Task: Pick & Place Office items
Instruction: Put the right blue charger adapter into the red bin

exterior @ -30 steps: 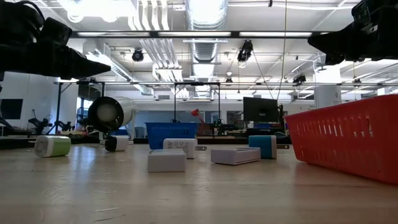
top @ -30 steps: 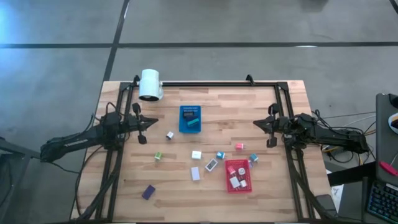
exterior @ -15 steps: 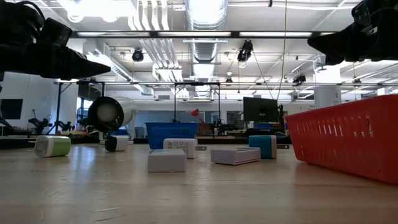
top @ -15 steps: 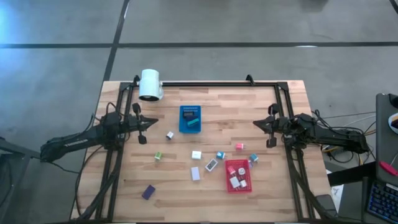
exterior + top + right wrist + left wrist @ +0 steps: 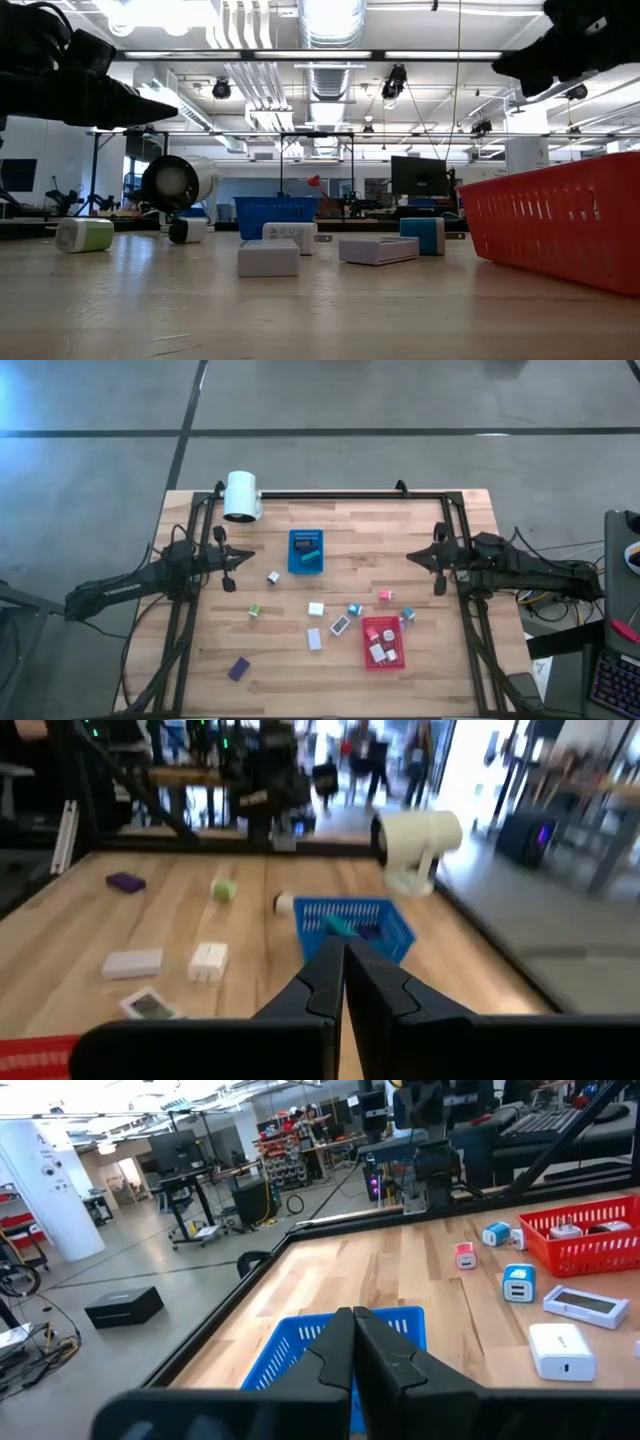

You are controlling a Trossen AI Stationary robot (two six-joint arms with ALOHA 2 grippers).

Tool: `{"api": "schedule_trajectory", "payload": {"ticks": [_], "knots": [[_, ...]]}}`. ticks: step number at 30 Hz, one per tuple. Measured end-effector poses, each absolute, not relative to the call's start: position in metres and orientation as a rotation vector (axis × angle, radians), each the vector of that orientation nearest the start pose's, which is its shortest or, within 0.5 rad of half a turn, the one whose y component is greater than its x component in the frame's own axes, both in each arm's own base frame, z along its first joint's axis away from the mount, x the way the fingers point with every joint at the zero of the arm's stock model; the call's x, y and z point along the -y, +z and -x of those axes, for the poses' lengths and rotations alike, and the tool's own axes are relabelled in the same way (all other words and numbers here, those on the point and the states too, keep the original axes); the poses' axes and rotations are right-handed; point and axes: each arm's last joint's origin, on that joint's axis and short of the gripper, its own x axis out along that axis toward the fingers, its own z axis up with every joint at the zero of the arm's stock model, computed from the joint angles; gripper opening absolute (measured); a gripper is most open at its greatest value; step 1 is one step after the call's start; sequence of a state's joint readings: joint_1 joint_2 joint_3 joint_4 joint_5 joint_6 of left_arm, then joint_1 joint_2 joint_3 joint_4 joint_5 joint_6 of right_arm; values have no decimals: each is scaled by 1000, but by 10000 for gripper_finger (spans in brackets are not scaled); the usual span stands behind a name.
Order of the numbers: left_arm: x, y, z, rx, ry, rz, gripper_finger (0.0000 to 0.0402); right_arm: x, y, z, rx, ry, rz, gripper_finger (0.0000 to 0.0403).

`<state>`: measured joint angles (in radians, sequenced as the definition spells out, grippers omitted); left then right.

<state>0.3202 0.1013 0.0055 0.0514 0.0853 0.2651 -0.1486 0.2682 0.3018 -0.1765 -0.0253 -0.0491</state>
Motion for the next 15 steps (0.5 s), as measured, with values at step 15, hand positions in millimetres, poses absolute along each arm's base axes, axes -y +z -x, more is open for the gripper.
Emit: {"api": "schedule_trajectory", "payload": {"ticks": [15], "knots": [[-30,161,-99,-83,227,-227,13,23,266,-161,-995,-149,-181,87]]}}
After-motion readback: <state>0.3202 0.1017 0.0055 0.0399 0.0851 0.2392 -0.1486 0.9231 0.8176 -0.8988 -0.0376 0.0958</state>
